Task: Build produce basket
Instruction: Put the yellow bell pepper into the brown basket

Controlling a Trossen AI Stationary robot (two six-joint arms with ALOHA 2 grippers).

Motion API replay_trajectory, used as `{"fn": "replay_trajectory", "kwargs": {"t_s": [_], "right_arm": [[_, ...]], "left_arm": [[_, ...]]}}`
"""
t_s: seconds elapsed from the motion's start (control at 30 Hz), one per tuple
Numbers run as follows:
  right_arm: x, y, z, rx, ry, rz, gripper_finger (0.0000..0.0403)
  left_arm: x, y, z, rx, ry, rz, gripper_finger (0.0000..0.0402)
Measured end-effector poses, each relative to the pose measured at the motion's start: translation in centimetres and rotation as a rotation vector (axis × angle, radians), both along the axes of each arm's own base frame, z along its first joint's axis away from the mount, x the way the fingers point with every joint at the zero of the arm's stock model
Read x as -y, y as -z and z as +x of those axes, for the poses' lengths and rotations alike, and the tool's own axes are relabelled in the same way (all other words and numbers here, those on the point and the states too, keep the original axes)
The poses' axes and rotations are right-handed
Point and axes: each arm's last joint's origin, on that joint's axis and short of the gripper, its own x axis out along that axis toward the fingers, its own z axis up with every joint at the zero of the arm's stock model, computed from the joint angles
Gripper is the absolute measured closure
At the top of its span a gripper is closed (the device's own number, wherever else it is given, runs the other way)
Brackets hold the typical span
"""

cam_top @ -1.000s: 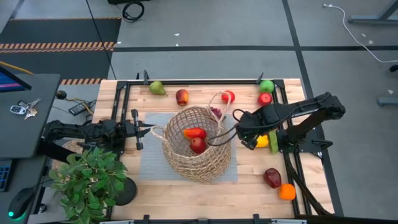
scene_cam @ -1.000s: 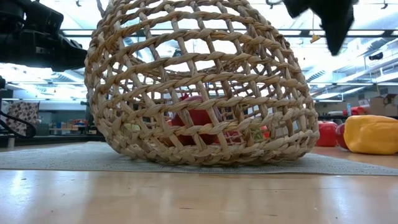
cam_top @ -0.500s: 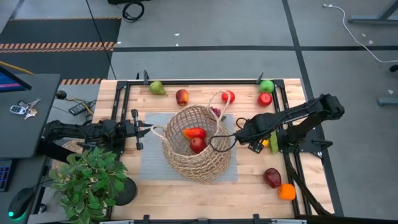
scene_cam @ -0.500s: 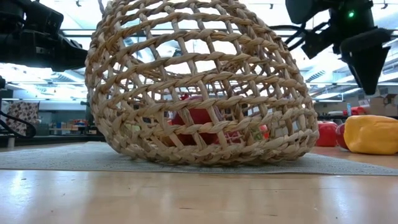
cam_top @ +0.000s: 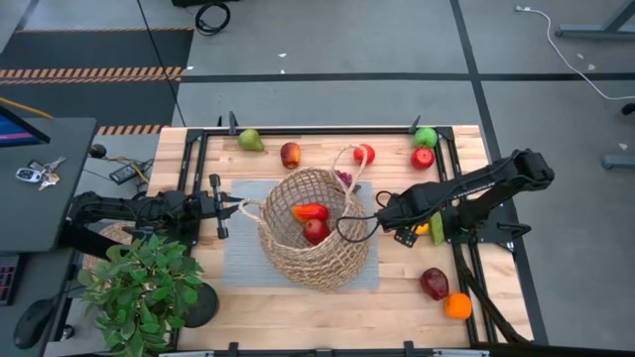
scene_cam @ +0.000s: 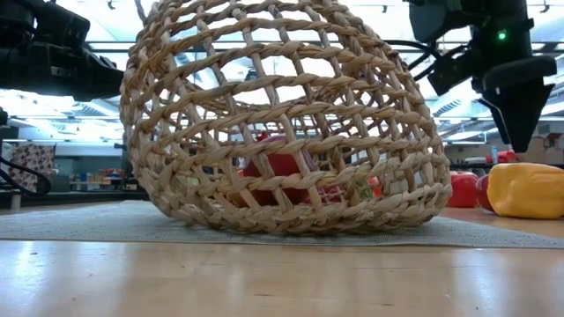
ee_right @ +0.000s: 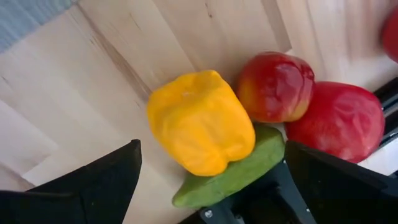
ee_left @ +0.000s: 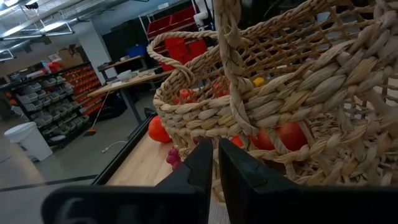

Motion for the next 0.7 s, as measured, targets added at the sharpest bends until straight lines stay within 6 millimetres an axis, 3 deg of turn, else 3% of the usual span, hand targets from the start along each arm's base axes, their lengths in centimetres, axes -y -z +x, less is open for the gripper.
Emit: {"fn": "replay_trajectory", "kwargs": {"t_s": [0.43,0.7], "right_arm": [[0.6,3.9,-1.0,0.014,-0.024,0.014,0.0005],[0.8,5.2,-1.4,0.012,-0.017,0.043,0.0012]], "left_arm": [[0.0,0.0,0.0,0.000,0.001,0.000,0.0370],[0.0,0.0,0.0,0.000,0.000,0.000,0.0368]]}}
